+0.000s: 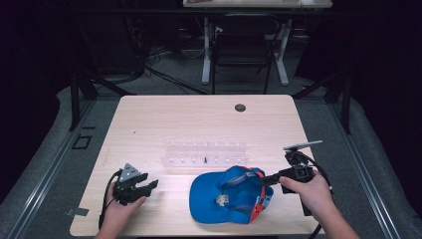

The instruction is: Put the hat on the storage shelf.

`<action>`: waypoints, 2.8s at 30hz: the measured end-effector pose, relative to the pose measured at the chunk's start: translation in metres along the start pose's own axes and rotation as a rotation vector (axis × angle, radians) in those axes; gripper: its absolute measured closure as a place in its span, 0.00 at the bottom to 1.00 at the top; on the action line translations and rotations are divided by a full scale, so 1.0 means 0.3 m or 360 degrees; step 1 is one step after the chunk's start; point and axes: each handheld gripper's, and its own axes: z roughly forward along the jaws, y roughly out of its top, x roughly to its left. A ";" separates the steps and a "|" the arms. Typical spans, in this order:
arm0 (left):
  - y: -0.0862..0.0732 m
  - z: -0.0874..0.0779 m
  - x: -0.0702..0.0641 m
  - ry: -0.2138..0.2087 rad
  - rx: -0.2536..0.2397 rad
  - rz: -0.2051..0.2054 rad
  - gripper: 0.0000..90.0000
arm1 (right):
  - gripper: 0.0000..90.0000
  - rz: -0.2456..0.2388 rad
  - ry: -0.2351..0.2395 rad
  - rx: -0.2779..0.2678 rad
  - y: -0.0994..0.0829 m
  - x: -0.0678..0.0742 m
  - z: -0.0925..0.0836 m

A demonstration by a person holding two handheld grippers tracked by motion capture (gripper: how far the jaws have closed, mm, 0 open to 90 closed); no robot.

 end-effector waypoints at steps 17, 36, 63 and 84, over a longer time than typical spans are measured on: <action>0.000 0.002 -0.002 0.0007 -0.0002 0.0012 0.54 | 0.87 0.0014 0.0193 -0.0011 0.064 0.103 -0.080; 0.000 0.002 -0.003 0.0002 -0.0008 0.0006 0.54 | 0.87 -0.0016 0.0357 -0.0020 0.122 0.206 -0.103; 0.000 0.005 -0.006 -0.0004 -0.0007 0.0003 0.54 | 0.87 -0.0033 0.0610 -0.0077 0.152 0.273 -0.114; 0.000 0.004 -0.010 -0.0007 -0.0009 0.0008 0.54 | 0.87 -0.0049 0.0643 -0.0147 0.186 0.309 -0.133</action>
